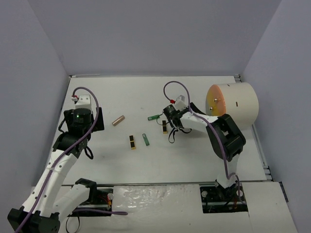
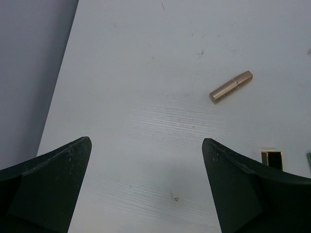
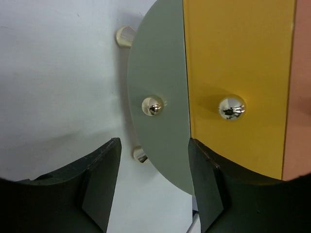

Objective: Organize the makeup

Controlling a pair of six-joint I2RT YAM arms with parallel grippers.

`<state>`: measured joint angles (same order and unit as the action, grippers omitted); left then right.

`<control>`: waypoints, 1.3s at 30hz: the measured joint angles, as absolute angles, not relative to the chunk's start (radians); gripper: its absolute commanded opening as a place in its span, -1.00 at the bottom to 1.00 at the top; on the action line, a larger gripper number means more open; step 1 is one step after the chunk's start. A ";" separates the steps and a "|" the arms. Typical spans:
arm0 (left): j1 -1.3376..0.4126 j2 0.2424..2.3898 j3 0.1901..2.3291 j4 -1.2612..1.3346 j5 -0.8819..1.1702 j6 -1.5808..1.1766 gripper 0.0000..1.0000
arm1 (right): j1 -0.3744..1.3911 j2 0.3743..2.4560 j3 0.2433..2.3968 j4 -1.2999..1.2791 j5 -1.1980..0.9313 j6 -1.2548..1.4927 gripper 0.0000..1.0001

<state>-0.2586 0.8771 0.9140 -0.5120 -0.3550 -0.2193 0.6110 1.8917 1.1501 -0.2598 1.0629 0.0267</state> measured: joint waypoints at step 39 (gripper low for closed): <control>-0.247 0.791 0.893 -0.473 -0.337 -0.212 0.94 | 0.491 2.094 1.167 -0.023 1.228 -0.135 -0.48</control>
<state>-0.2474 0.7914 0.8928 -0.4727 -0.3367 -0.2115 0.4914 2.0935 1.1671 -0.0235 1.2280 -0.1350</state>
